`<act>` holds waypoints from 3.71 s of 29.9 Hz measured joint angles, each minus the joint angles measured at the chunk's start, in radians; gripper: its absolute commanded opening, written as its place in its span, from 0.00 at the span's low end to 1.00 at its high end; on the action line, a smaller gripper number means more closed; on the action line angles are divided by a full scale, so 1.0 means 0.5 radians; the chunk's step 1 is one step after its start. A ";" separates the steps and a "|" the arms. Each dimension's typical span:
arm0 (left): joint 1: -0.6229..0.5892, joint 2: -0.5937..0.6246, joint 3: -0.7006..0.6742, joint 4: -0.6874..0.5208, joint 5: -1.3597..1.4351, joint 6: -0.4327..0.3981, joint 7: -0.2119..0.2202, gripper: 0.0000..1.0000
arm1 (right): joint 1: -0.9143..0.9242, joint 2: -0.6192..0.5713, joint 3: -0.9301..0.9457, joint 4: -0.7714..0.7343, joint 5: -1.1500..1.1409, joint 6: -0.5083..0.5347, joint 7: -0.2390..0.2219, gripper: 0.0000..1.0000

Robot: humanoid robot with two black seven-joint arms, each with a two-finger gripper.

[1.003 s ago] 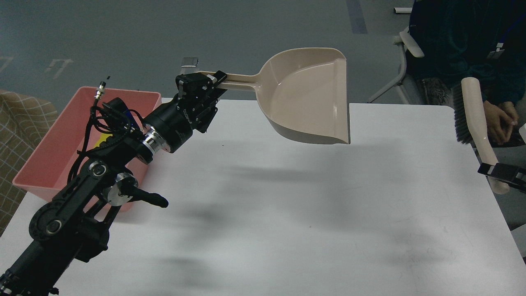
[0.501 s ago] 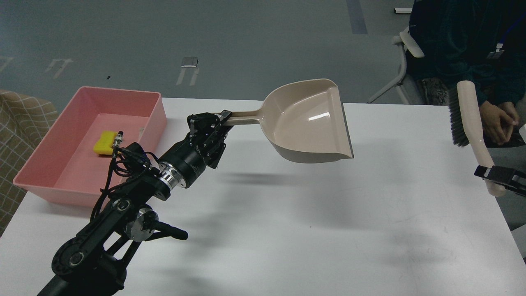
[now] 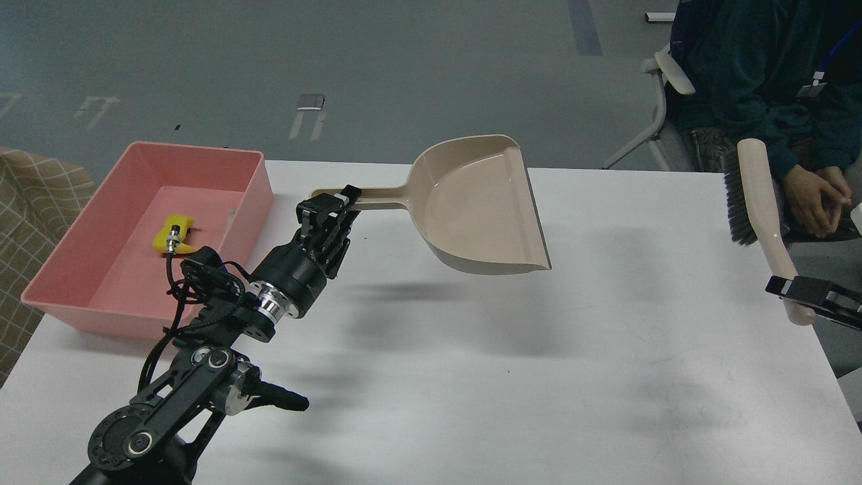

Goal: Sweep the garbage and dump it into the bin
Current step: 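Lower the dustpan back onto the table with the left gripper, then release the dustpan and lower the brush onto the table with the right gripper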

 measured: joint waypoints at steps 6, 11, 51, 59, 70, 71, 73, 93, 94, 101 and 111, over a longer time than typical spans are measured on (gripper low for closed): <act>0.020 0.003 0.063 0.006 0.209 0.012 -0.066 0.00 | 0.000 0.010 0.001 0.000 0.000 -0.003 0.000 0.00; 0.025 -0.023 0.128 0.060 0.332 0.079 -0.080 0.00 | -0.008 0.010 -0.001 0.002 0.000 -0.005 0.000 0.00; -0.001 -0.033 0.227 0.417 0.511 0.176 -0.162 0.87 | -0.025 0.010 0.001 0.010 0.001 -0.010 0.002 0.00; 0.019 -0.011 0.230 0.408 0.508 0.143 -0.175 0.95 | -0.025 0.010 0.001 0.009 0.001 -0.010 0.003 0.00; 0.135 0.036 0.228 0.322 0.503 -0.060 -0.185 0.96 | -0.096 0.039 -0.001 -0.005 0.004 0.026 0.009 0.00; 0.153 0.058 0.227 0.299 0.501 -0.094 -0.185 0.96 | -0.110 0.054 -0.001 -0.007 0.004 0.031 0.009 0.00; 0.187 0.100 0.222 0.242 0.495 -0.149 -0.185 0.96 | -0.134 0.085 -0.001 -0.008 0.003 0.043 0.009 0.00; 0.267 0.358 0.166 -0.146 0.122 -0.402 -0.182 0.96 | -0.196 0.336 -0.004 -0.010 -0.195 0.232 0.001 0.00; 0.273 0.365 0.158 -0.162 0.106 -0.423 -0.182 0.96 | -0.195 0.352 -0.004 -0.011 -0.205 0.236 -0.002 0.00; 0.344 0.397 0.055 -0.224 0.049 -0.596 -0.182 0.96 | -0.188 0.409 -0.004 -0.090 -0.275 0.242 -0.006 0.00; 0.389 0.399 -0.100 -0.281 -0.095 -0.860 -0.177 0.96 | -0.184 0.424 -0.005 -0.123 -0.281 0.242 -0.008 0.24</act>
